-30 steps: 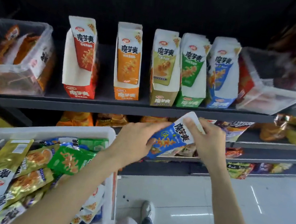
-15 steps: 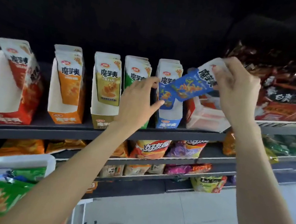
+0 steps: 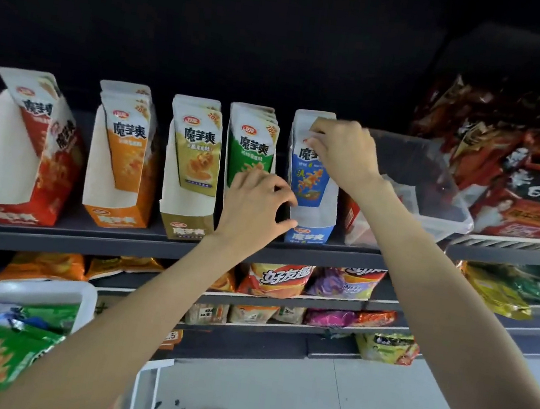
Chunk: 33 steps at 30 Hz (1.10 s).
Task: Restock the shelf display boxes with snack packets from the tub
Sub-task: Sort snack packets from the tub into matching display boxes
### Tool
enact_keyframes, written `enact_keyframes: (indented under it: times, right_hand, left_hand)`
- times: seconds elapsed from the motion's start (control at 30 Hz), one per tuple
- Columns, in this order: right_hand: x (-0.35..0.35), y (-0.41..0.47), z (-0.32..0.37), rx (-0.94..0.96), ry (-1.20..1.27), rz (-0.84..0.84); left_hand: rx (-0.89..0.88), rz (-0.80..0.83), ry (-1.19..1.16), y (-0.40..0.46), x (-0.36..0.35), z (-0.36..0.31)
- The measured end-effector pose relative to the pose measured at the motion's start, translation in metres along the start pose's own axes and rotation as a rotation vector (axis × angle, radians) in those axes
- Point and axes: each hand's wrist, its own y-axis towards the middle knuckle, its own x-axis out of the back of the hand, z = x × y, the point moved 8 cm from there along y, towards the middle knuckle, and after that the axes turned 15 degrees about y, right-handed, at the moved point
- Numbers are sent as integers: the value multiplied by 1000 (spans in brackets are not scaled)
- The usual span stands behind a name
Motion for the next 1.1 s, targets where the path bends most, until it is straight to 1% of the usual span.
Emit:
enact_keyframes:
  times: [0.07,0.13,0.23,0.33,0.43,0.47,0.5,0.57,0.6,0.7,0.8,0.83,0.9,1.0,1.03,1.1]
  right_hand:
    - [4,0,-4,12,101,-92]
    - [14,-6,-8,29,202,-226]
    - [31,-30,-3,67,297,-396]
    - [38,-65,15,104,450,-498]
    - [32,-100,45,113,621,-497]
    - [25,-111,57,110,677,-472]
    - [16,-122,71,103,728,-434]
    - [-8,-141,101,83,815,-326]
    - [-23,-150,117,76,851,-257]
    - [-69,-174,174,104,906,-23]
    - [-119,-193,232,150,912,205]
    - [-134,-198,250,156,899,276]
    - [-163,-206,284,168,845,413]
    - [-206,-220,328,184,675,625]
    - [-219,-224,340,177,591,672]
    - [-241,-229,362,187,388,720]
  left_hand:
    - [-1,24,-5,0,-1,0]
    - [-4,44,-18,0,-3,0]
    - [-3,8,-67,-3,-1,2]
    - [73,-138,-242,-14,18,14]
    - [150,-320,-434,-41,46,36]
    - [159,-354,-516,-52,54,44]
    - [159,-352,-596,-66,60,53]
    - [153,-275,-707,-96,64,71]
    - [154,-229,-723,-114,64,80]
    - [177,-78,-653,-177,53,116]
    - [339,161,-467,-253,27,168]
    - [388,215,-381,-279,21,186]
    - [458,267,-242,-326,12,222]
    - [581,275,-176,-378,4,265]
    - [600,285,-153,-388,1,276]
    - [553,310,-108,-395,-8,288]
